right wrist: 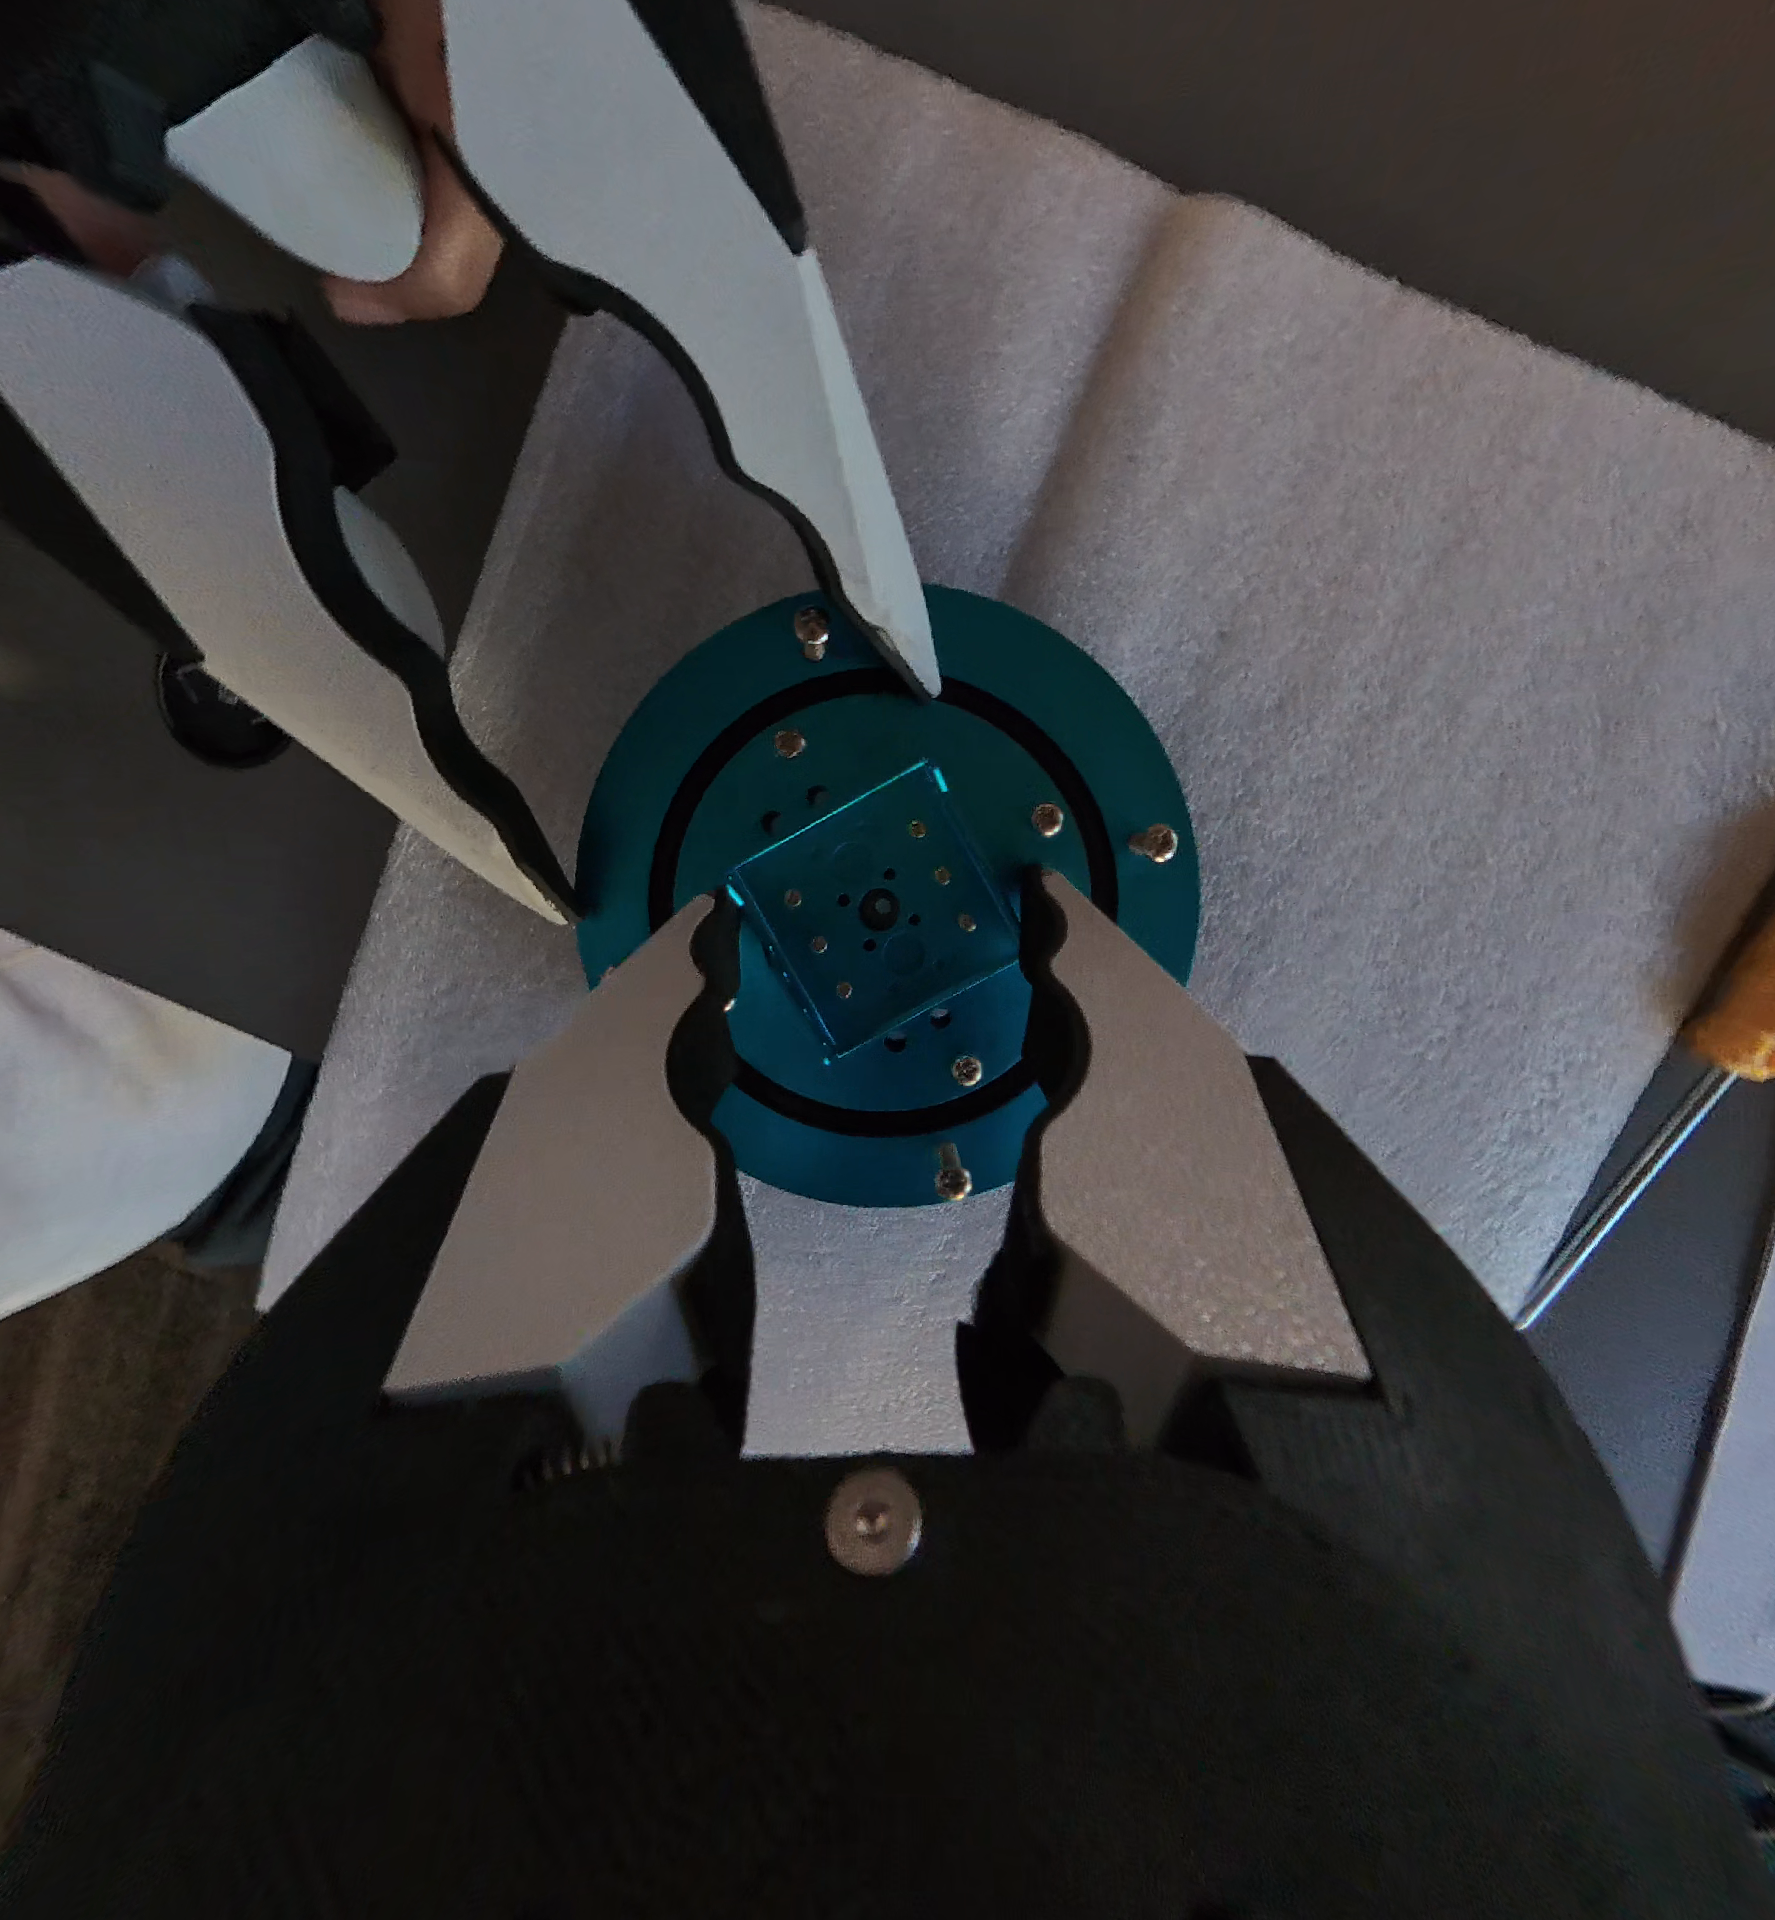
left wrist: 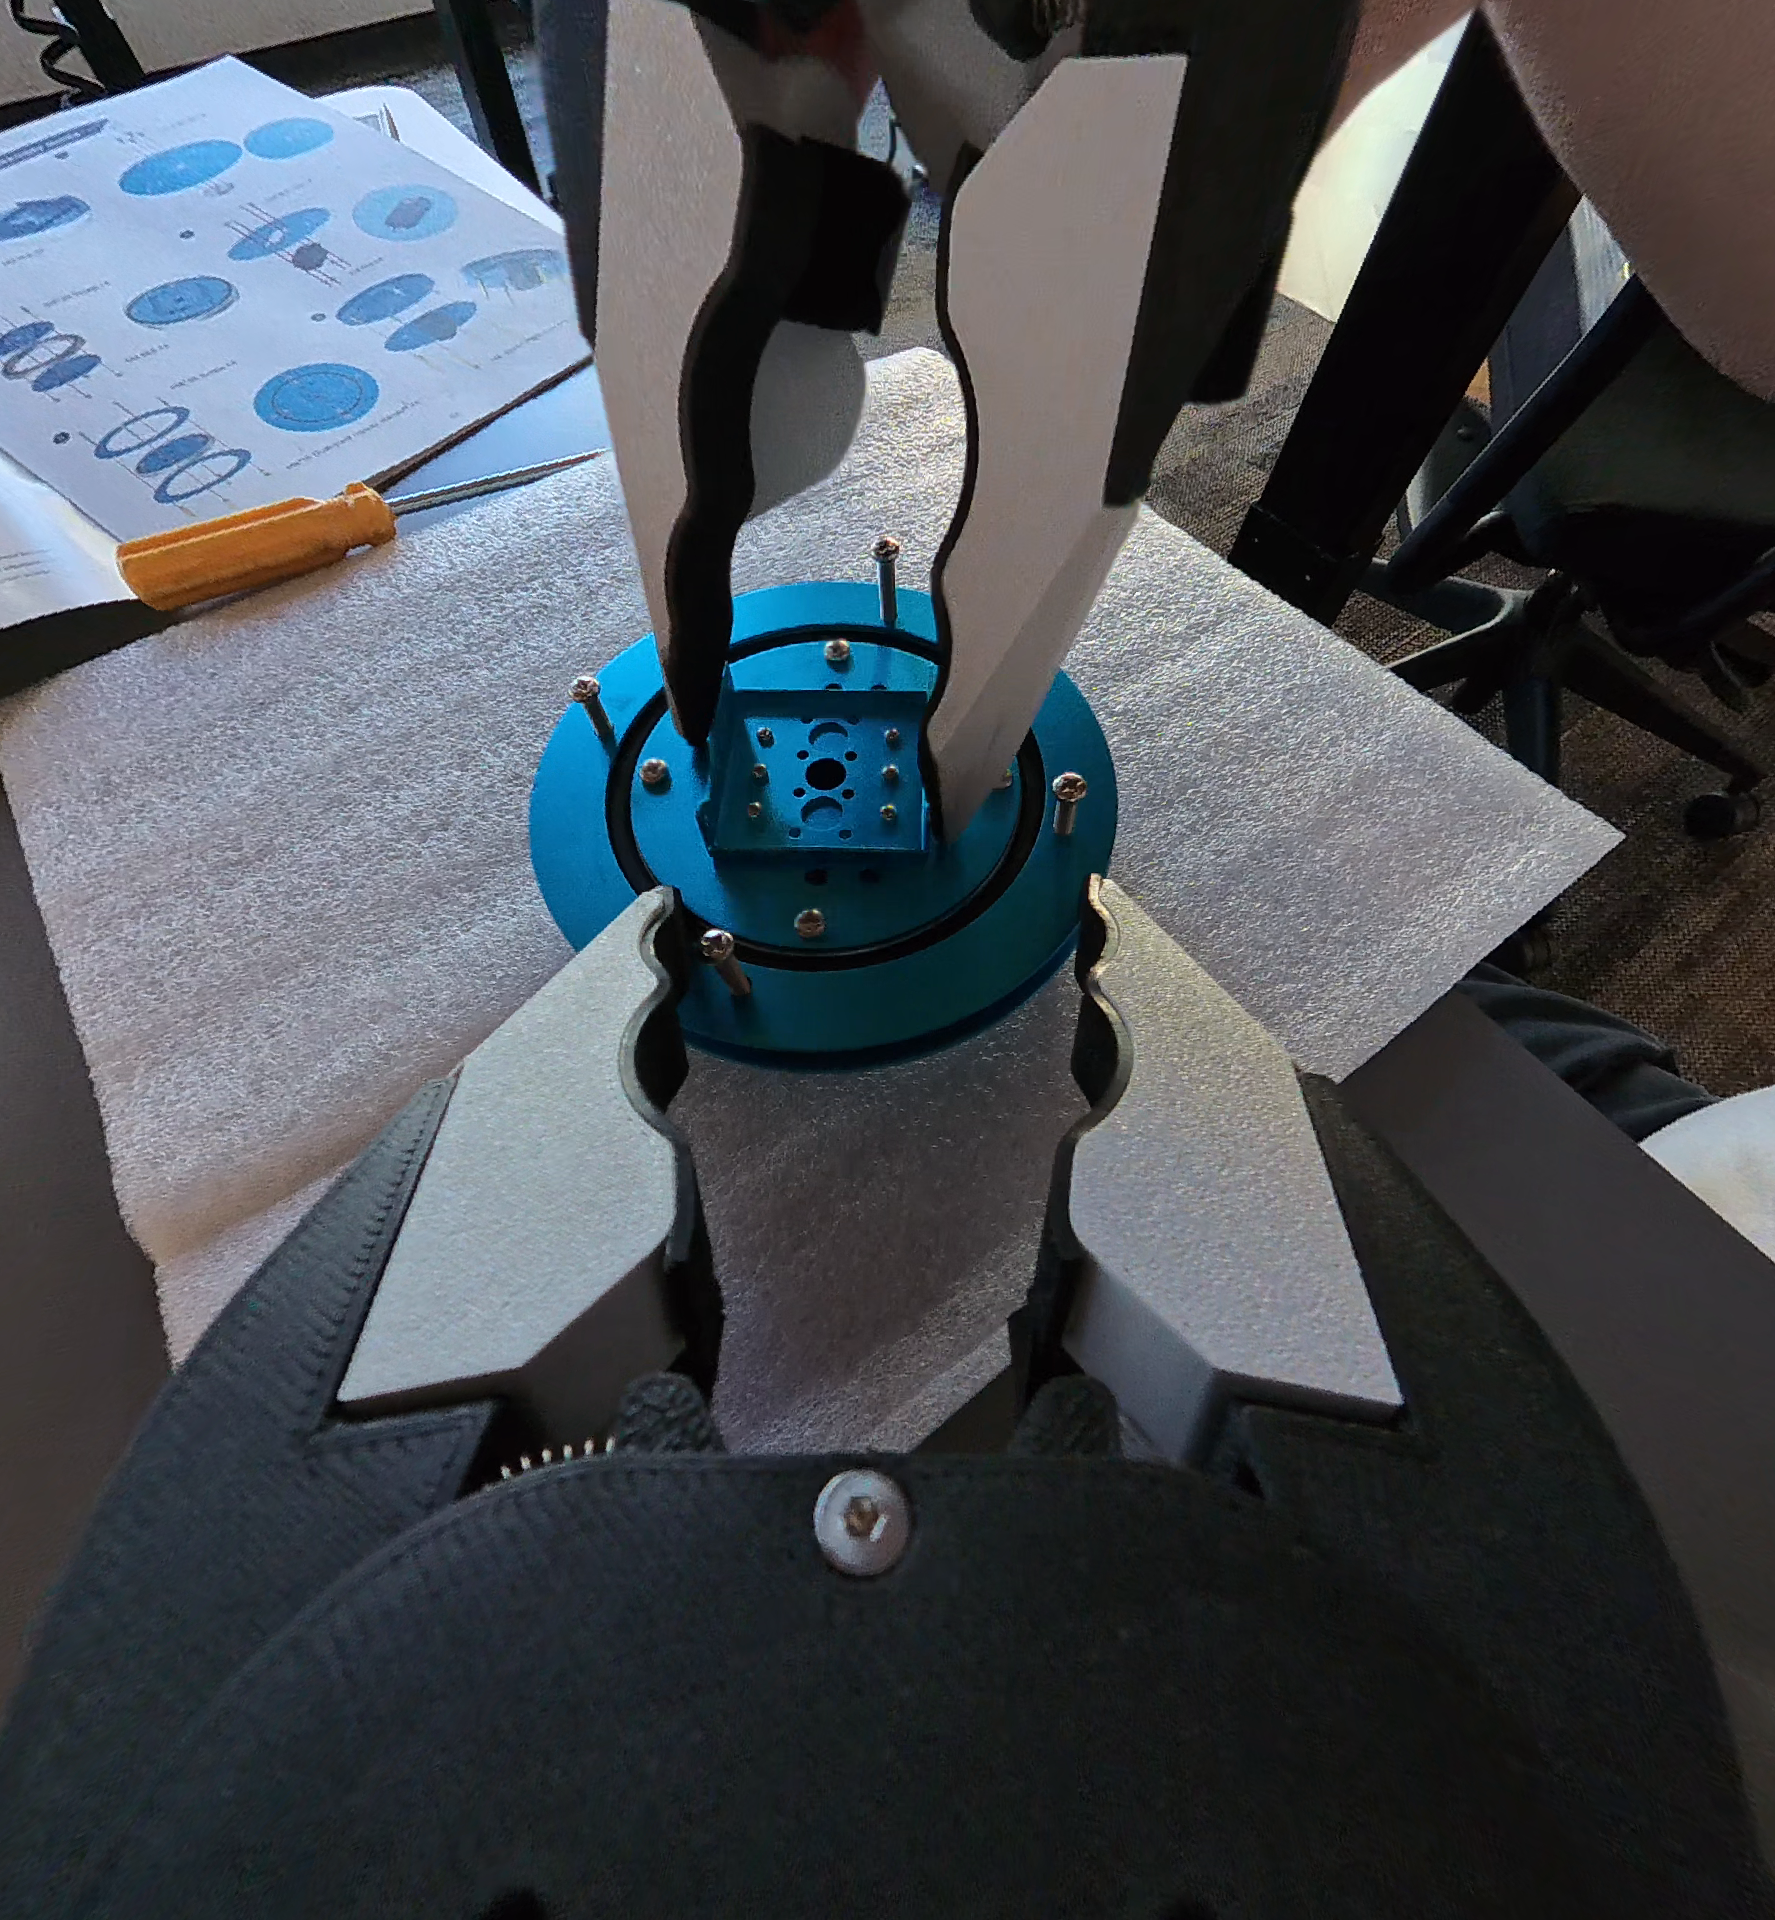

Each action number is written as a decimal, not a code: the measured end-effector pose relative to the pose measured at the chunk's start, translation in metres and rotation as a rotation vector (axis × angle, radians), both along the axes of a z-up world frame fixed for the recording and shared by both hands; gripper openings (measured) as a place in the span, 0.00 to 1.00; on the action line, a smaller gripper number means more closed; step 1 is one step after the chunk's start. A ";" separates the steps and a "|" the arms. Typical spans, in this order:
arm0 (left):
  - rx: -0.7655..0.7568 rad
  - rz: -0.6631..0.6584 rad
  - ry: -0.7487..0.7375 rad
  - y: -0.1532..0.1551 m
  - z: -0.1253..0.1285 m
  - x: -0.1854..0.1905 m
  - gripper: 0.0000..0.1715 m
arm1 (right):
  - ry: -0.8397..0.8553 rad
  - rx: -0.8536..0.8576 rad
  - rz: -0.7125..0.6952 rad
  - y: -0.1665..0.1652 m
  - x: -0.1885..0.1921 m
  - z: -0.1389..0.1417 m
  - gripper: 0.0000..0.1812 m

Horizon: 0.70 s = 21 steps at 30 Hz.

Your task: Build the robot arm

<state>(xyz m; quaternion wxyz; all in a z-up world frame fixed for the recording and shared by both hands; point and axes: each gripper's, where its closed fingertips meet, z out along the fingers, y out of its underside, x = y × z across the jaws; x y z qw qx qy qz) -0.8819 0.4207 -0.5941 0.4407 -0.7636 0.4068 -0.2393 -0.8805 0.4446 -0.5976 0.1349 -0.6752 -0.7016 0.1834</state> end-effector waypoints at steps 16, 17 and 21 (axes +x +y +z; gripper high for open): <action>-0.001 0.002 0.000 0.001 0.000 0.001 0.44 | 0.003 -0.027 -0.223 0.001 0.000 0.000 0.30; -0.002 0.001 -0.001 0.001 0.000 0.001 0.44 | 0.005 -0.037 -0.233 0.001 0.000 0.001 0.30; -0.004 0.001 -0.002 0.001 0.000 0.001 0.44 | 0.022 -0.078 -0.273 0.001 0.000 0.002 0.30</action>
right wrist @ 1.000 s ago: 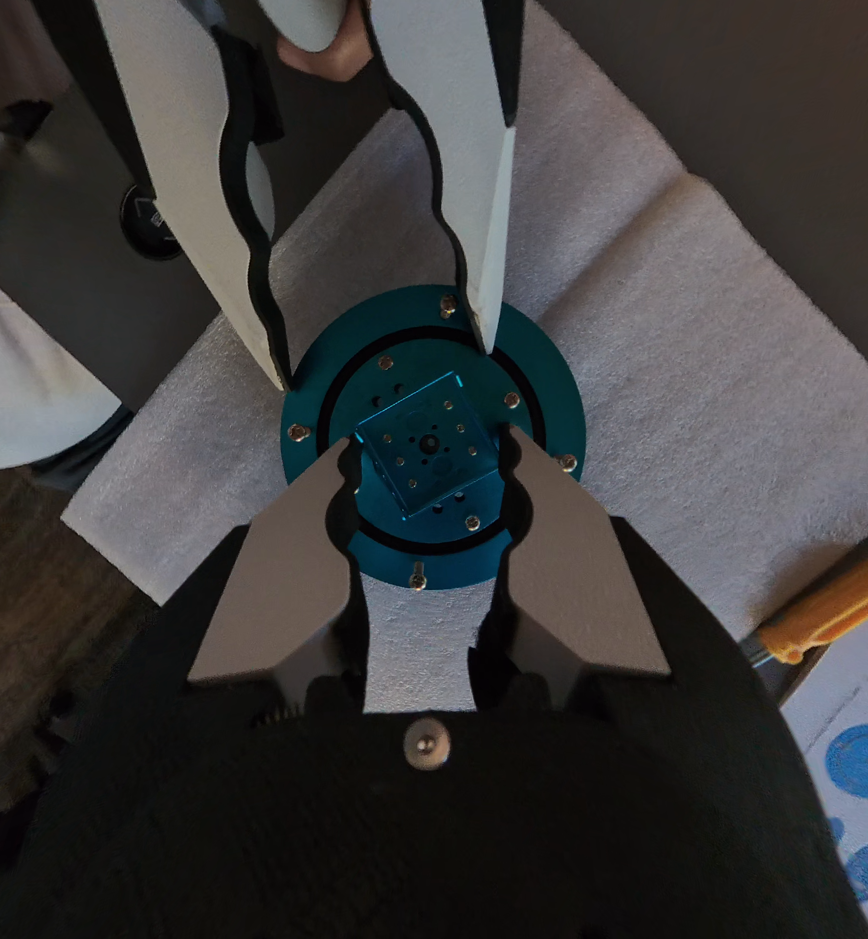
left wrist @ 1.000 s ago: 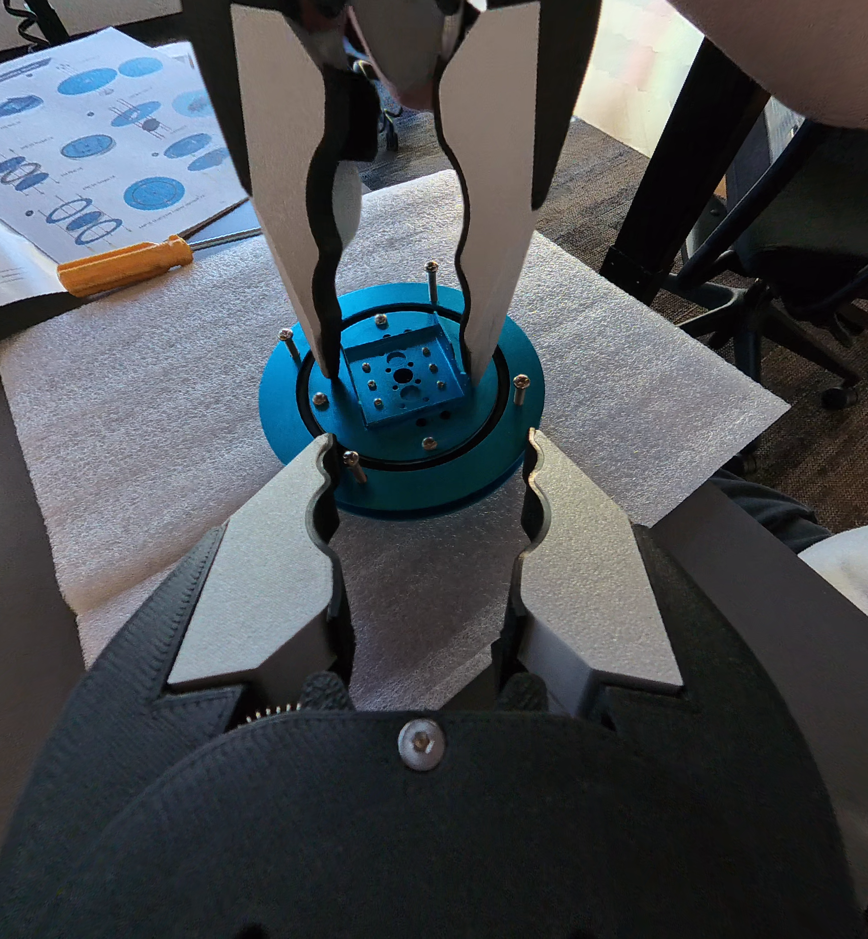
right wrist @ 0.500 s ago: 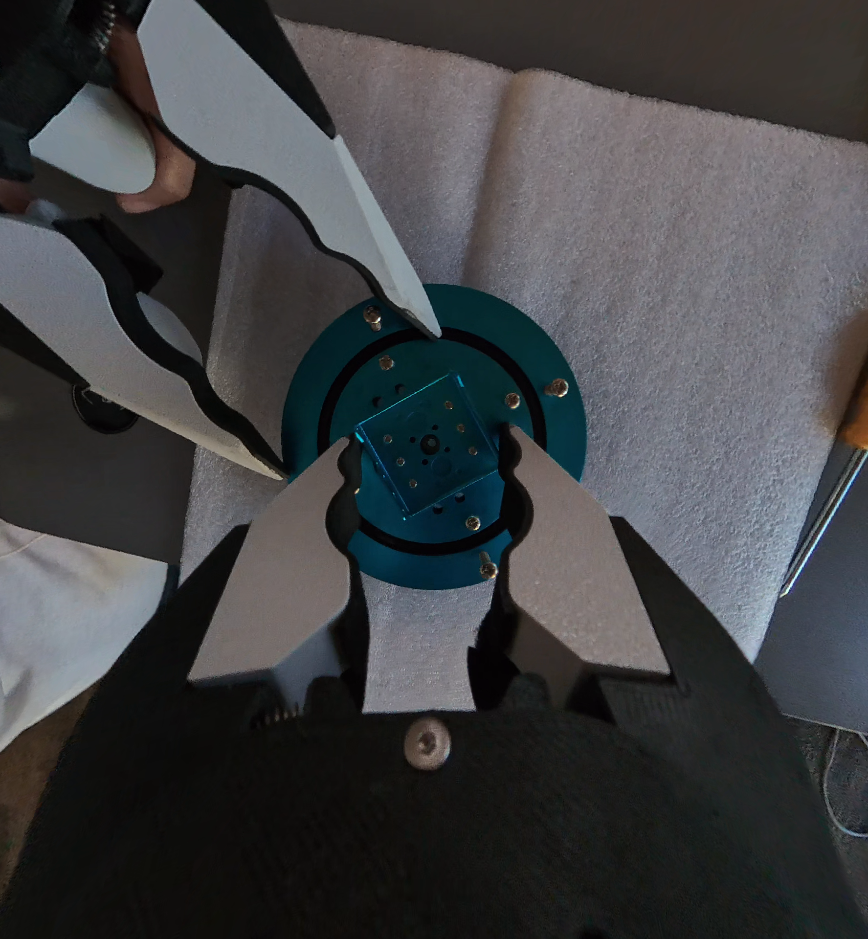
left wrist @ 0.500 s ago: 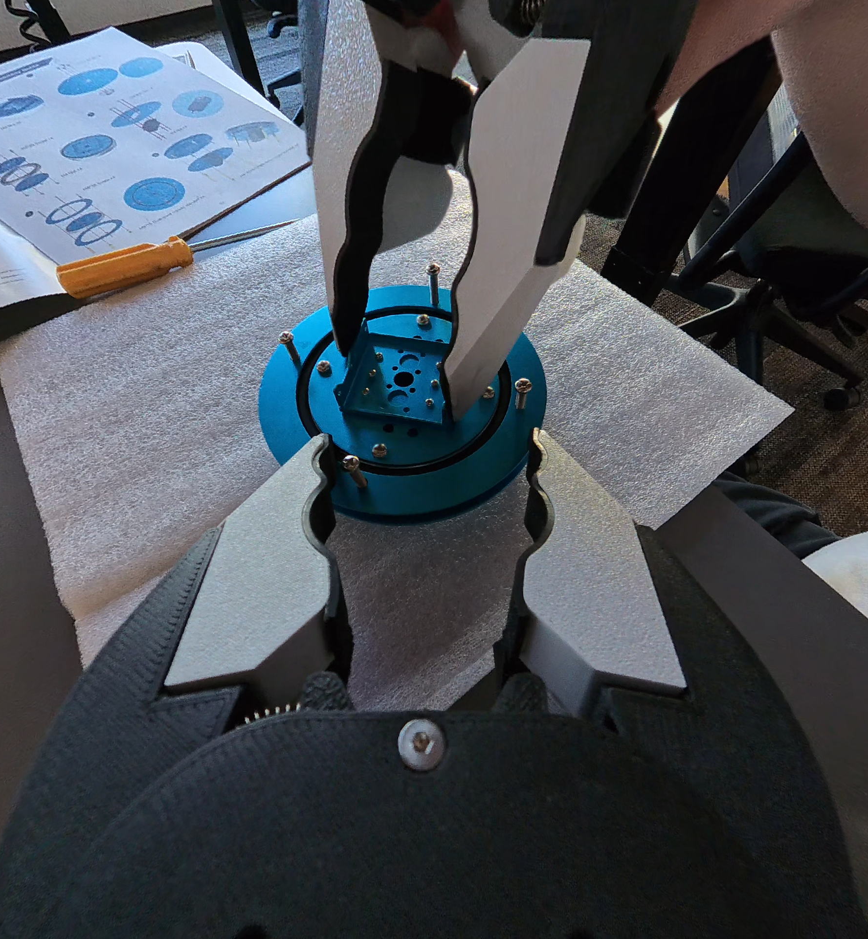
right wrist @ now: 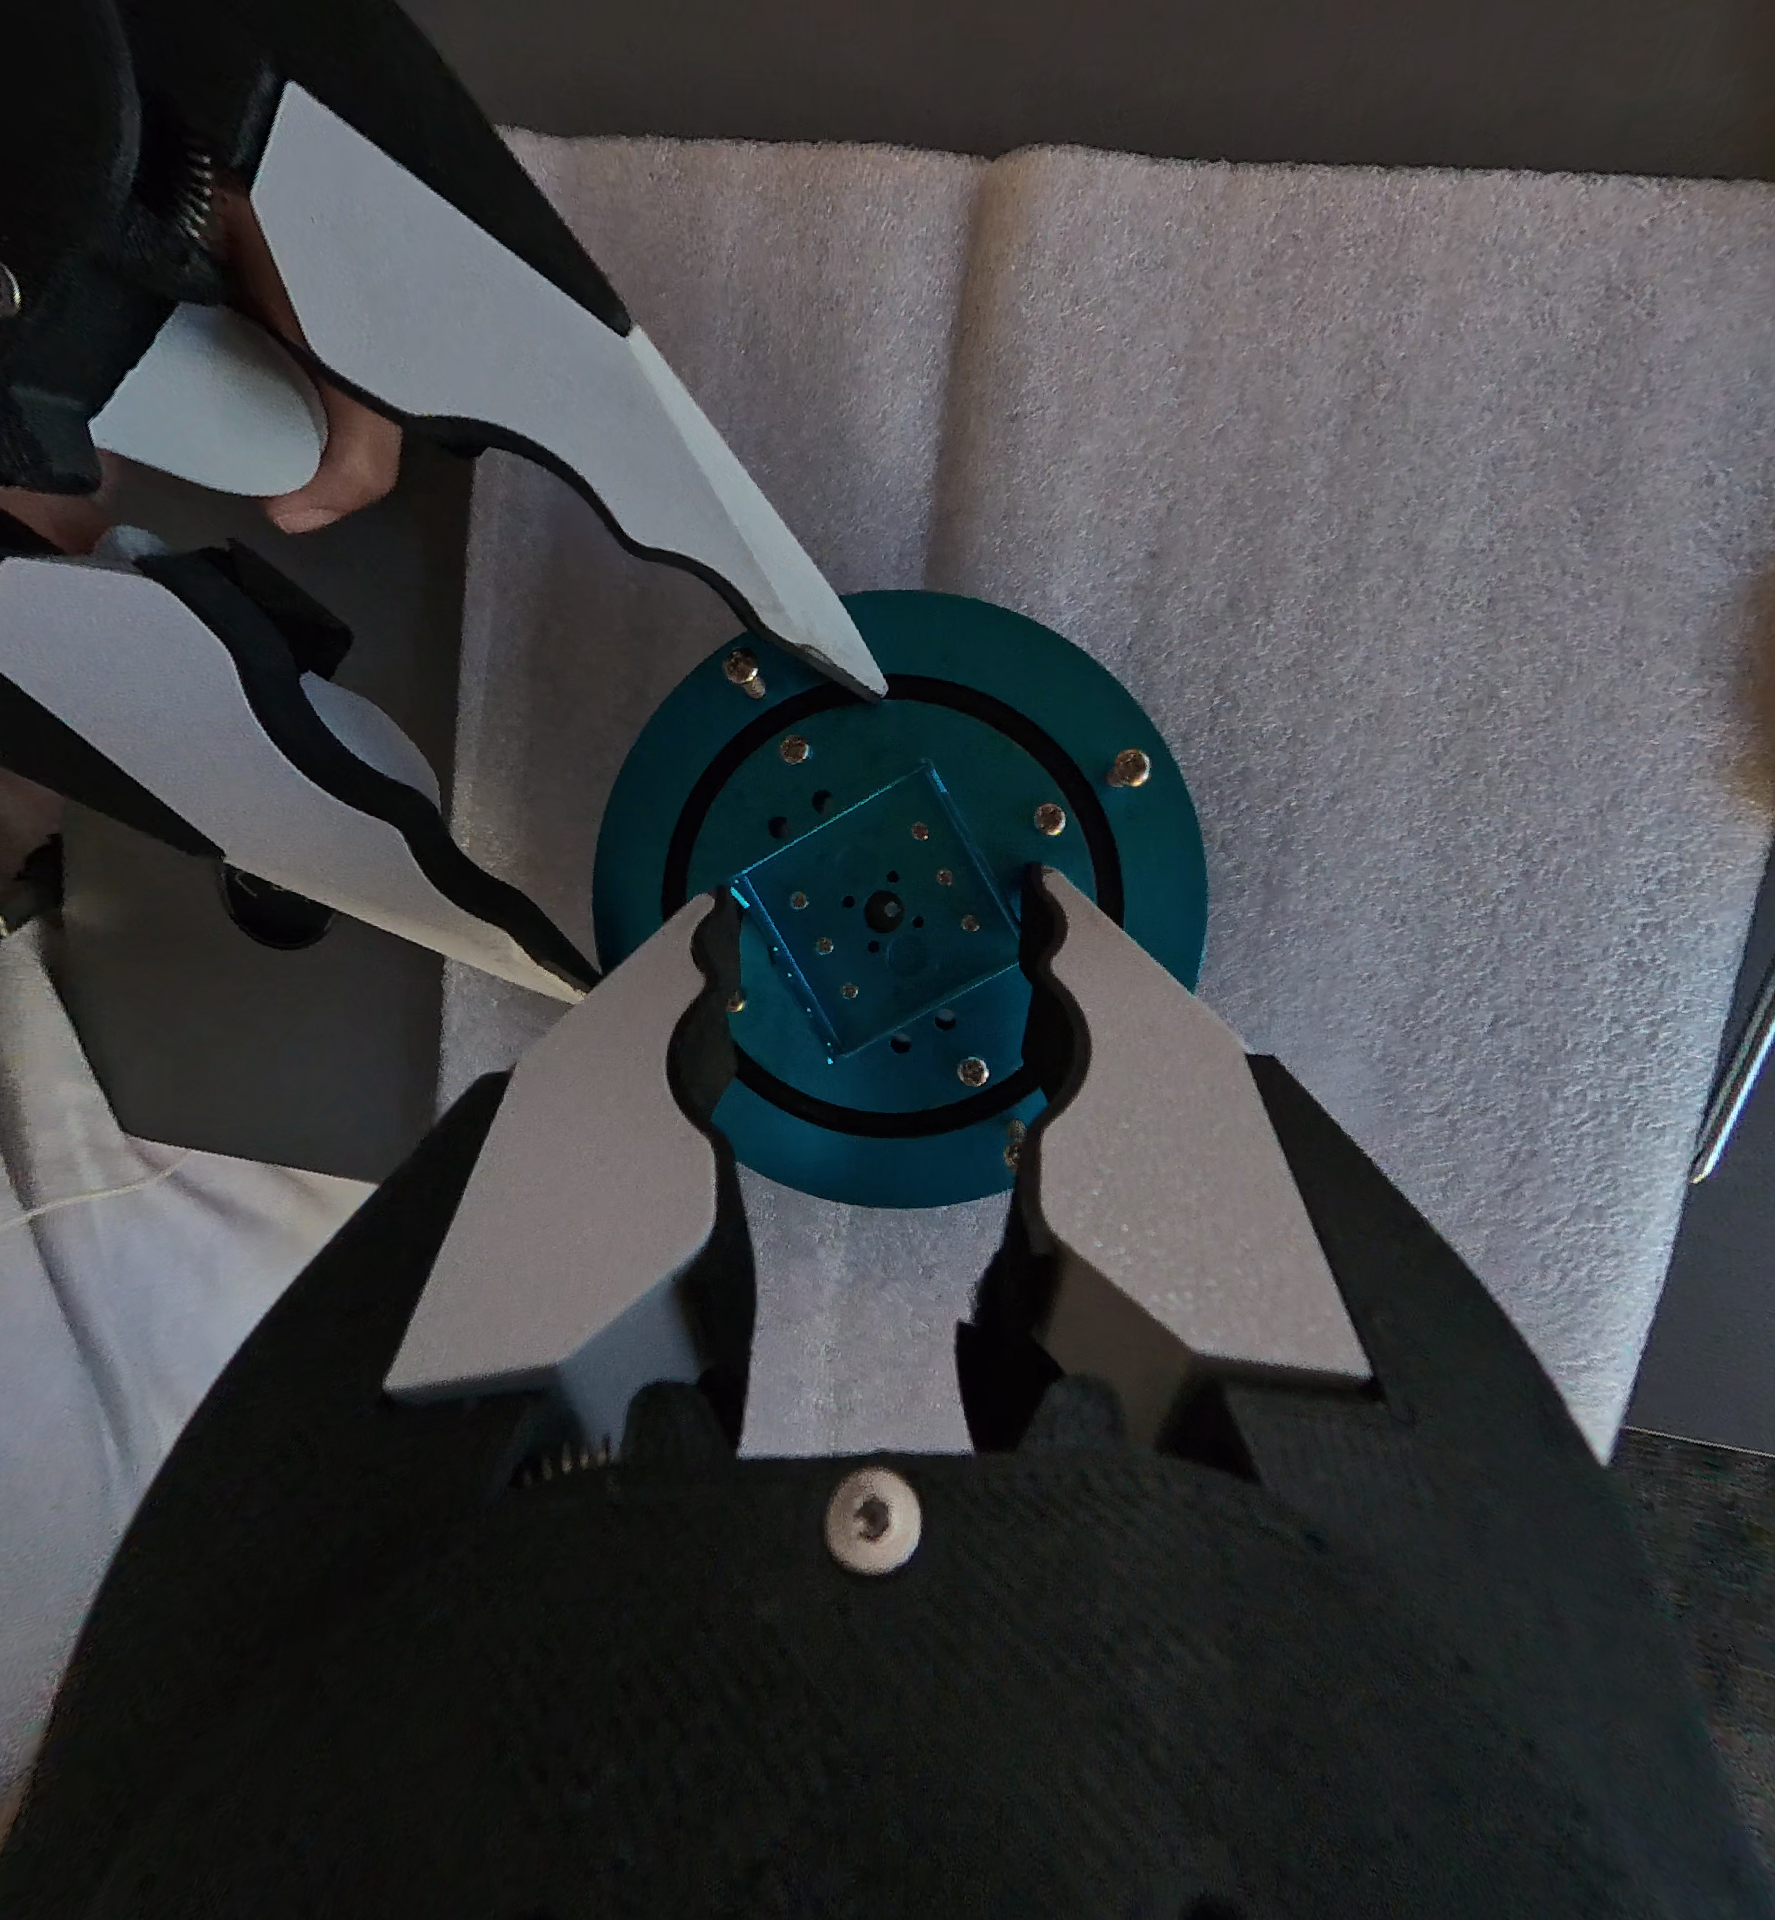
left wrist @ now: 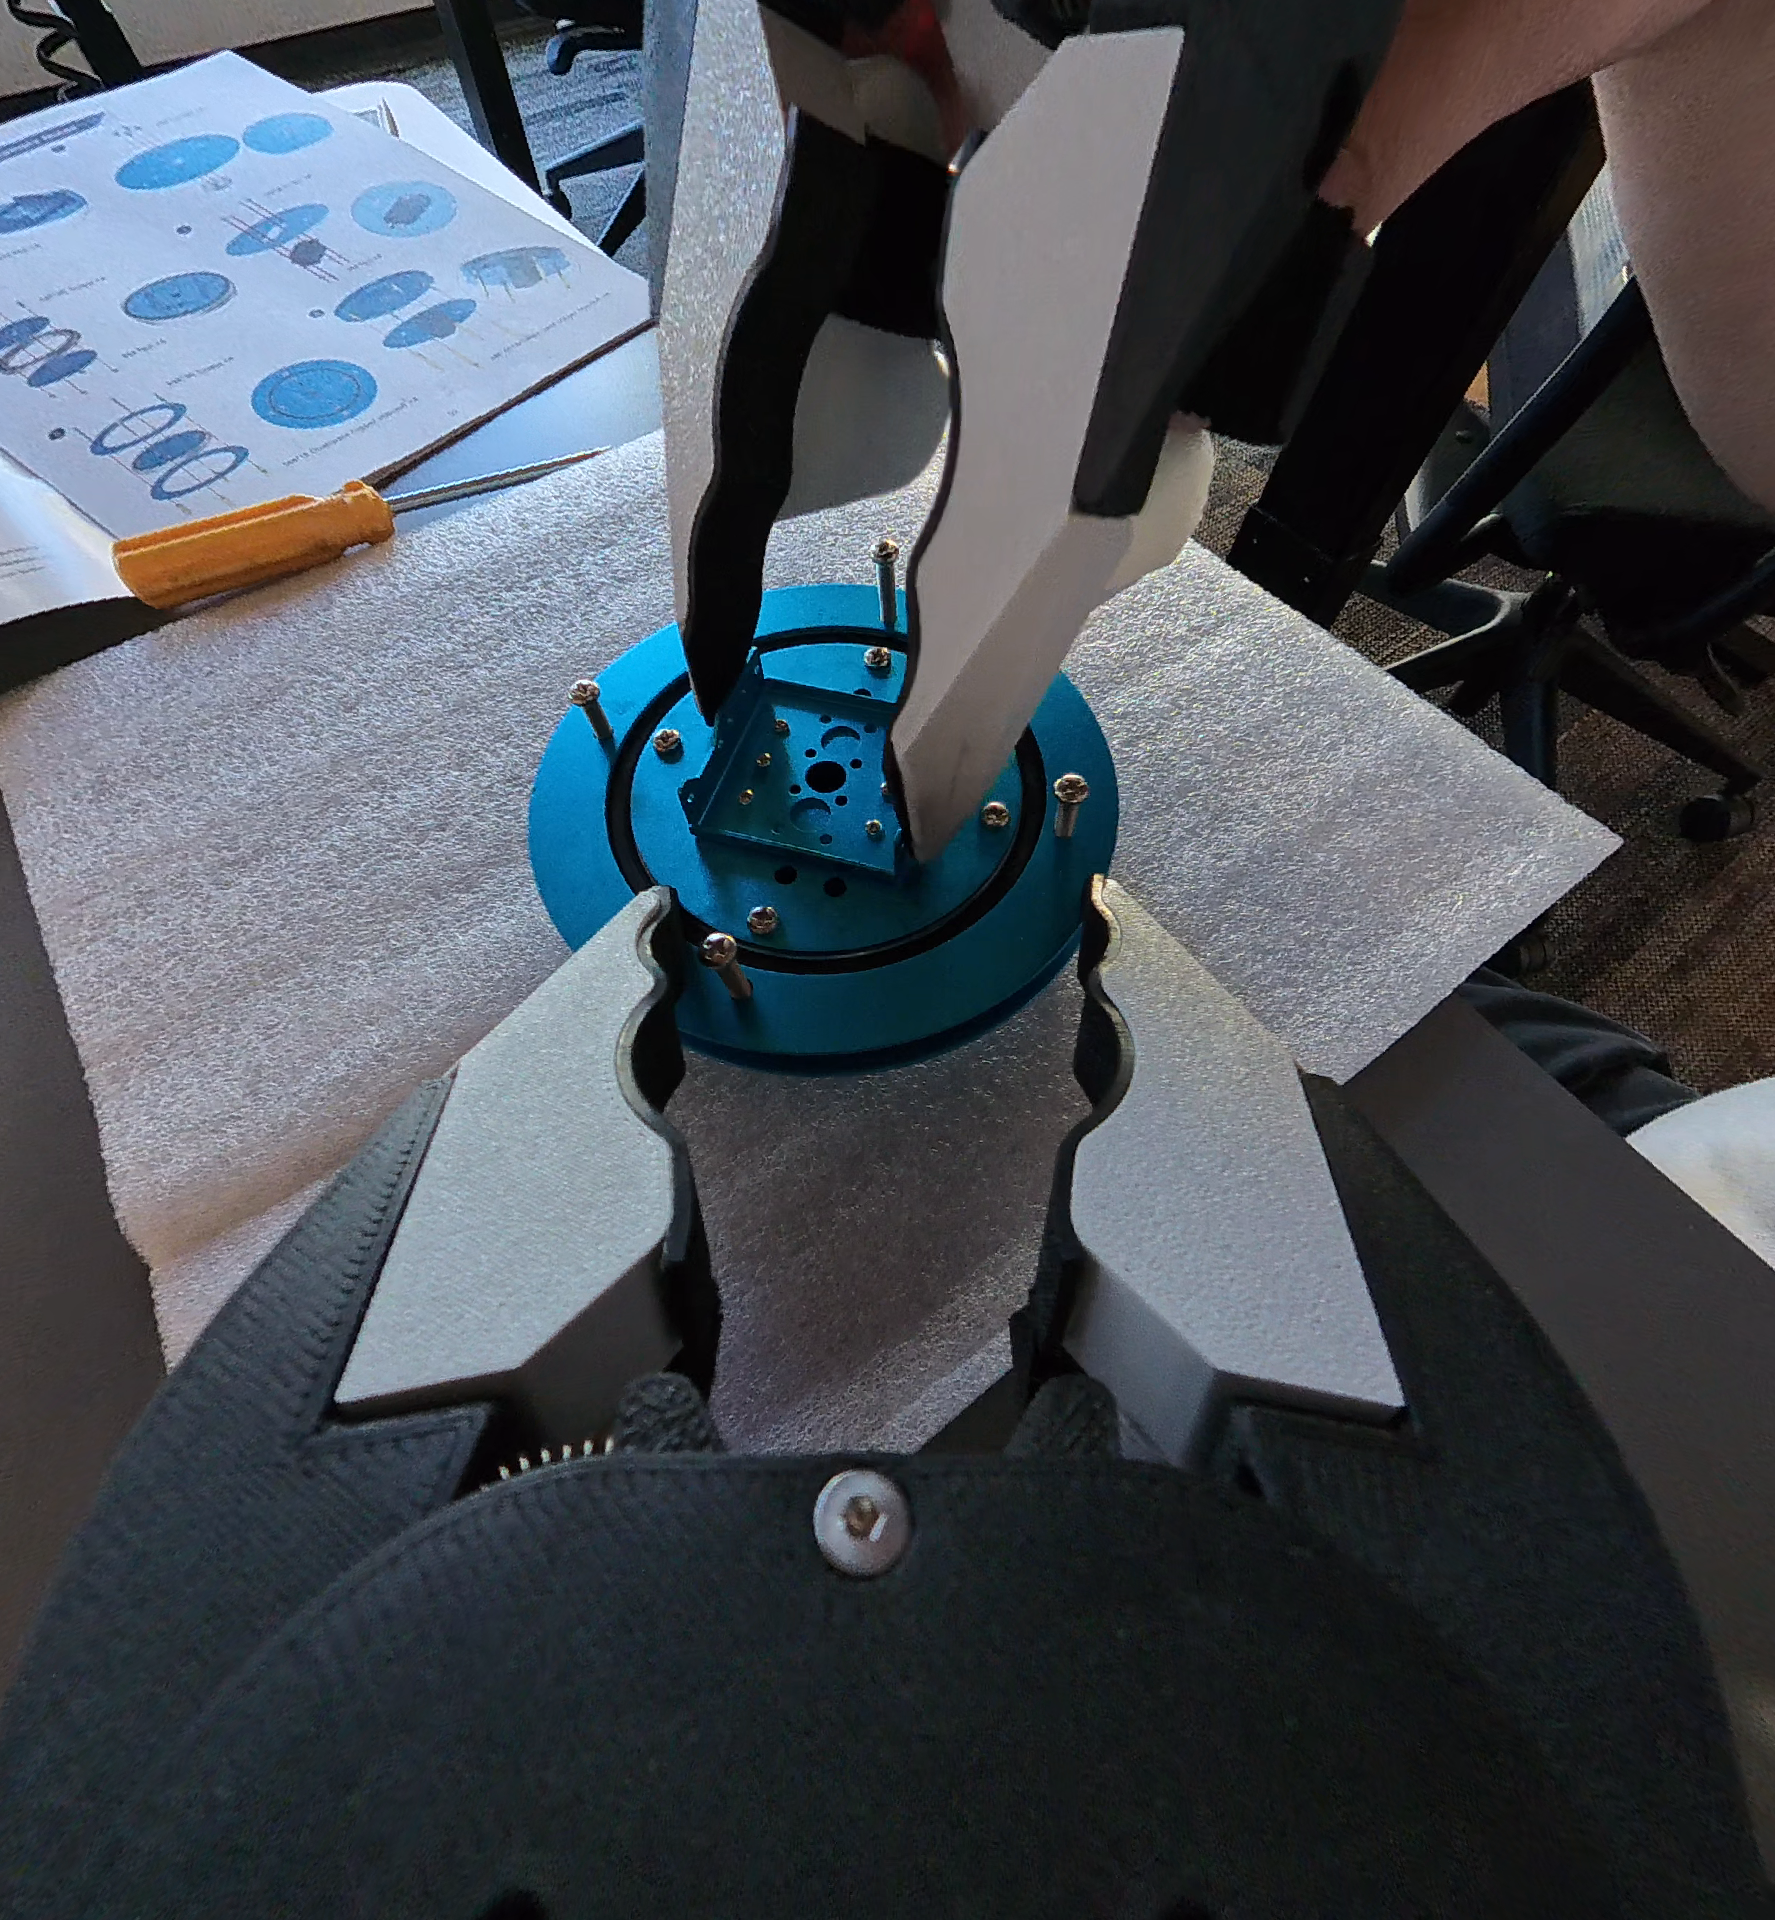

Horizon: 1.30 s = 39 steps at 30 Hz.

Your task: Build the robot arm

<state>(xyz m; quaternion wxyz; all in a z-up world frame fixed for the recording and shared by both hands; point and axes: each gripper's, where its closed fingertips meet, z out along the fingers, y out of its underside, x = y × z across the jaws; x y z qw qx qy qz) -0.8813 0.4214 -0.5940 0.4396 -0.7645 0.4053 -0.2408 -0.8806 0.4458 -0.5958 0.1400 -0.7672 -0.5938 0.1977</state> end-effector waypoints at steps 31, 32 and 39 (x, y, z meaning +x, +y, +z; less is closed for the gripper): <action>-0.035 0.003 -0.047 -0.001 0.007 -0.022 0.41 | 0.371 0.229 0.020 0.014 0.039 0.033 0.31; -0.035 0.008 -0.049 -0.001 0.008 -0.026 0.40 | 0.415 0.231 0.029 0.010 0.044 0.033 0.31; -0.008 -0.044 -0.042 0.011 0.016 -0.013 0.41 | 0.547 0.178 0.073 0.002 0.037 0.026 0.30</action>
